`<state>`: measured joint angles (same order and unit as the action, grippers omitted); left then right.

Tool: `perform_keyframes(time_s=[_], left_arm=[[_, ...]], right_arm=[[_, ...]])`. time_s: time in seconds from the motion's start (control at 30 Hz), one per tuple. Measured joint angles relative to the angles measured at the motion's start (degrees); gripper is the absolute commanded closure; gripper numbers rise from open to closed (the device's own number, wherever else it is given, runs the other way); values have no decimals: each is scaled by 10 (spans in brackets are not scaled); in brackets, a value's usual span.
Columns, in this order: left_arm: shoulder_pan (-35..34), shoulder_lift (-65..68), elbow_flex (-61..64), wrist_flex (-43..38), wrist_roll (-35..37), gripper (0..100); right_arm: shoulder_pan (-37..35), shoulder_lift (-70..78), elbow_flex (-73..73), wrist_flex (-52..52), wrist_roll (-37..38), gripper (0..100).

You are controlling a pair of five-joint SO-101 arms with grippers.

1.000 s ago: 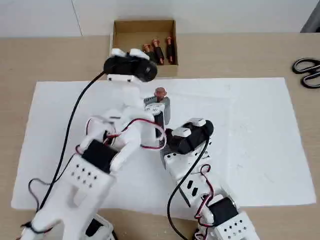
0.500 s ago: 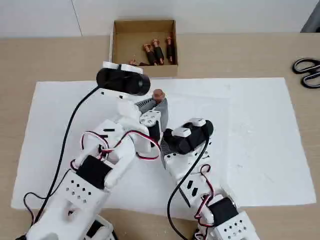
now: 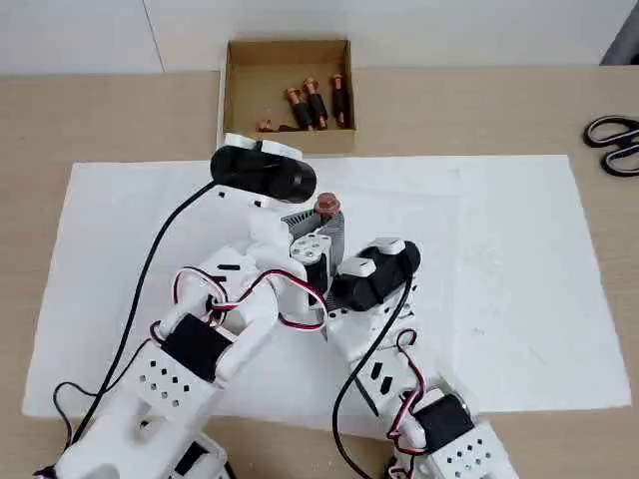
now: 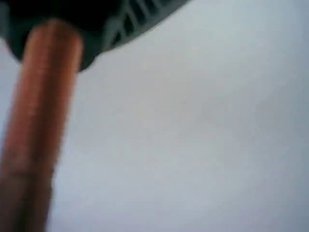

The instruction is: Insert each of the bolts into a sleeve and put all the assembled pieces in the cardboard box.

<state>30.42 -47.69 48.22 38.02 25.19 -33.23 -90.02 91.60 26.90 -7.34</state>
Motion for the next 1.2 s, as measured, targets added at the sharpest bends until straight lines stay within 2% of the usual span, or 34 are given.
perform_keyframes(time_s=[1.2], left_arm=[[-7,-4,51,-35,-14,994]], right_arm=[[-2,-1,0,18,0,995]])
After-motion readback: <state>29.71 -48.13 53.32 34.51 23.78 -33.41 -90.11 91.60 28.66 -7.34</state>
